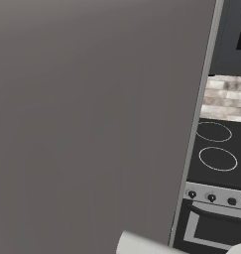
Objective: Place one corn and one fish in each tupperware on the nearby counter, to pack two identical lunches.
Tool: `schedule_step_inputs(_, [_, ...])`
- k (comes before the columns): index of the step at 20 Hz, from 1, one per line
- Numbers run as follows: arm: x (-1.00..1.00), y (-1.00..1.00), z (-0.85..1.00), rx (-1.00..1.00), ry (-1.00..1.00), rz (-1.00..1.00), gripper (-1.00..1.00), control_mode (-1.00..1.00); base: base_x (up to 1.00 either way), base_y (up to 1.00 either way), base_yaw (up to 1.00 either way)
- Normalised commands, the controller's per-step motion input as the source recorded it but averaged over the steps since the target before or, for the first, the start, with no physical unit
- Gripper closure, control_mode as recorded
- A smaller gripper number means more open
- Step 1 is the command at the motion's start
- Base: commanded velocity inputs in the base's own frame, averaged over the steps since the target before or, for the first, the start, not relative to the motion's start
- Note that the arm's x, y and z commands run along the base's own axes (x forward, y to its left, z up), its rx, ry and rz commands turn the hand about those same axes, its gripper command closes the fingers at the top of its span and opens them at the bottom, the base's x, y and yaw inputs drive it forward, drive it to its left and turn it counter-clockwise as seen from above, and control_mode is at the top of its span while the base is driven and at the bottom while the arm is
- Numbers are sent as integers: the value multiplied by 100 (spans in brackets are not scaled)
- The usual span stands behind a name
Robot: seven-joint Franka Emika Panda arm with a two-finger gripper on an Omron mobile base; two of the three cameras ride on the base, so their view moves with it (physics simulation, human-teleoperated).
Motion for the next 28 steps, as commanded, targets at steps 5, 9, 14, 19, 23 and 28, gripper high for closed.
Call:
schedule_step_inputs(5, [-100,44,-53,0,1,0,100,-100,0,0,0])
schedule_step_inputs(9, [-100,46,-70,0,5,0,100,-100,0,0,0])
schedule_step_inputs(14, [-100,23,-68,0,17,0,100,-100,0,0,0])
schedule_step_inputs(19, [-75,15,-23,0,19,2,100,-100,0,0,0])
schedule_step_inputs(23, [-74,35,-47,0,45,2,100,-100,0,0,0])
schedule_step_inputs(28, [-24,39,-26,0,57,3,100,-100,0,0,0])
